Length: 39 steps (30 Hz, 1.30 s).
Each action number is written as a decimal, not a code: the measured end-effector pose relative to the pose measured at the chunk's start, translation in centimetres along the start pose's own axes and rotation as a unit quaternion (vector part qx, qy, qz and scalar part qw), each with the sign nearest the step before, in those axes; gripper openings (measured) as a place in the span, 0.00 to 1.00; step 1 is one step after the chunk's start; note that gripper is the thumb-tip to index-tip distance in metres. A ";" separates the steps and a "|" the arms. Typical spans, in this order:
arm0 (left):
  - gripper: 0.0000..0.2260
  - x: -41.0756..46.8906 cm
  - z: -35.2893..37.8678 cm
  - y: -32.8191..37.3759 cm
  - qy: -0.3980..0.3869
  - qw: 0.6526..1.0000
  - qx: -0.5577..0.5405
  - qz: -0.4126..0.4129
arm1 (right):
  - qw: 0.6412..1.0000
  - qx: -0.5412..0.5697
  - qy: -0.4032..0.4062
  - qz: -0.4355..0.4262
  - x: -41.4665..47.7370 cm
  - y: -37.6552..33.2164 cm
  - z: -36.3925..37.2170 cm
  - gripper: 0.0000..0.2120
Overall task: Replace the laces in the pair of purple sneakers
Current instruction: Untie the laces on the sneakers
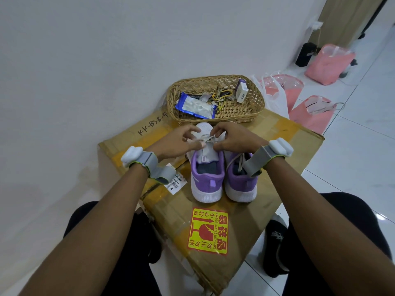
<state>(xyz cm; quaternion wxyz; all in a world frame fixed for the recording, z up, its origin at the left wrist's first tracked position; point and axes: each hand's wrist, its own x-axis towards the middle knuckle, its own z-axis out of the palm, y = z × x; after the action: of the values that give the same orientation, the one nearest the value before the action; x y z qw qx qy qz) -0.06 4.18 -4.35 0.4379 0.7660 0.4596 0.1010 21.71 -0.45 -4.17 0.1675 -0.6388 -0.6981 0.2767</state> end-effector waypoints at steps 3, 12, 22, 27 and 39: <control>0.27 0.0 0.4 -0.3 -0.010 0.997 0.076 0.014 | 0.999 -0.025 0.019 0.000 0.1 0.0 0.1 0.19; 0.27 0.0 0.6 0.0 0.075 0.986 0.118 0.088 | 0.991 -0.127 0.036 -0.003 0.5 1.0 1.2 0.23; 0.24 0.8 0.9 -0.3 0.033 0.976 0.216 0.008 | 0.989 -0.147 0.017 -0.002 0.7 1.0 1.5 0.18; 0.15 1.1 0.9 -0.4 0.027 0.985 0.171 0.020 | 0.987 -0.161 0.016 -0.008 0.3 0.6 1.7 0.08; 0.08 0.8 0.2 -0.4 0.082 0.994 -0.064 0.023 | 0.996 0.060 0.061 -0.014 0.2 1.3 0.2 0.08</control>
<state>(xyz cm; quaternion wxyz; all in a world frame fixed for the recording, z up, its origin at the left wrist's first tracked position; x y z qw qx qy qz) 0.27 4.75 -4.96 0.4448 0.7360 0.4685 0.2026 22.57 -0.24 -5.12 0.2515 -0.6331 -0.6777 0.2768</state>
